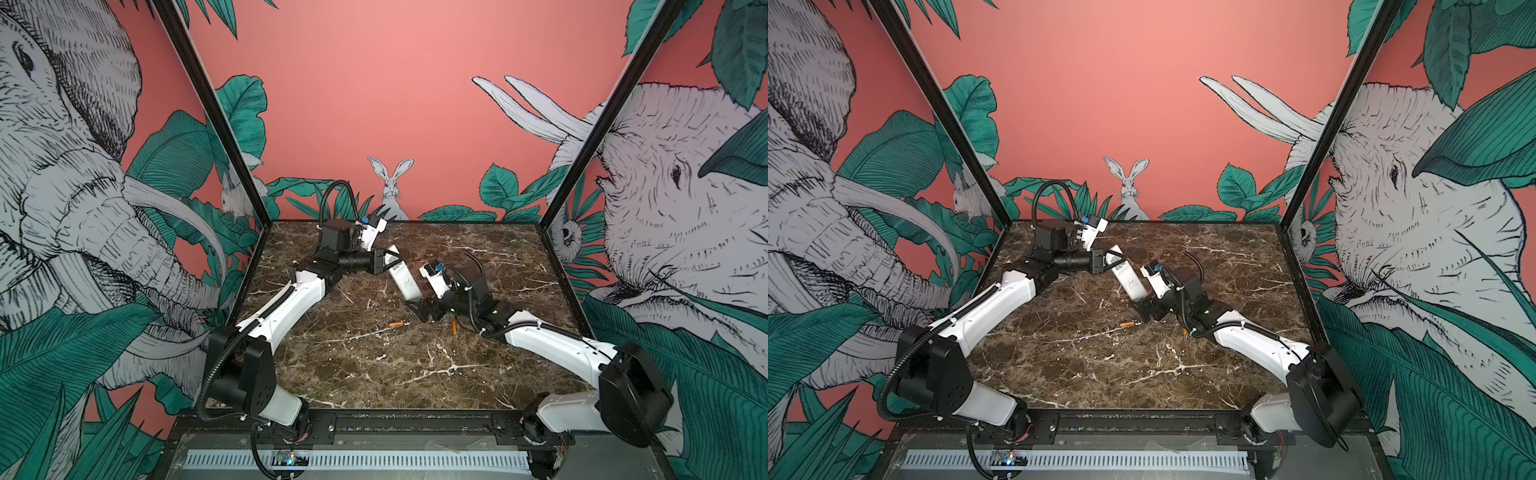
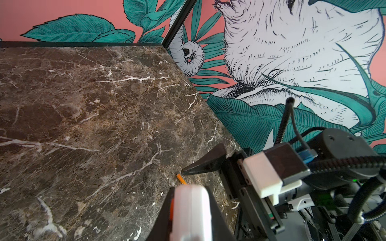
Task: Load the batteries into the remote control
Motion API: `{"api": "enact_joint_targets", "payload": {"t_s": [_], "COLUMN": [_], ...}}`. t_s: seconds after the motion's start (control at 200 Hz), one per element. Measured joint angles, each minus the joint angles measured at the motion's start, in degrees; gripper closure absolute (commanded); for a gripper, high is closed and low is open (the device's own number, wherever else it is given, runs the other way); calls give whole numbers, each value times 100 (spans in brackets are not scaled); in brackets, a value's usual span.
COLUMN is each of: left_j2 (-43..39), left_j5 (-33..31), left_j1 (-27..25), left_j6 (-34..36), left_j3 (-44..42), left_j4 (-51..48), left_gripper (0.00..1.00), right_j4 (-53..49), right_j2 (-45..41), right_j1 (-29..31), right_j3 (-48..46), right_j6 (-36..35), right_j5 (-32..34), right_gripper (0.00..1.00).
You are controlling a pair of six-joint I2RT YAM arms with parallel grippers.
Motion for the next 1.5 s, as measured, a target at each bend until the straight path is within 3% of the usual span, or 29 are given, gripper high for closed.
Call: {"api": "enact_joint_targets", "payload": {"t_s": [0.1,0.245,0.41,0.67,0.755,1.01,1.5], "left_j2": [-15,-22,-22,-24,-22,-22,83], "left_j5": [24,66,83,212,278,319,385], "left_j1": [0,0,0,0,-2,-11,-98], "left_j6": [-39,-96,-118,-199,-199,-208,-345], "left_j3": [74,76,94,96,94,90,-31], "left_j4": [-74,-177,-203,-188,-188,-188,345], "left_gripper": [97,96,92,44,37,38,78], "right_j4": [9,42,125,280,304,304,304], "right_j2": [160,328,332,273,249,227,175], "right_j1": [129,297,420,415,407,400,396], "right_j3": [125,284,278,216,216,245,275], "right_j6": [-133,-269,-407,-365,-337,-267,-24], "right_j5": [188,560,732,761,763,680,542], "right_gripper": [21,46,58,62,62,63,58]}}
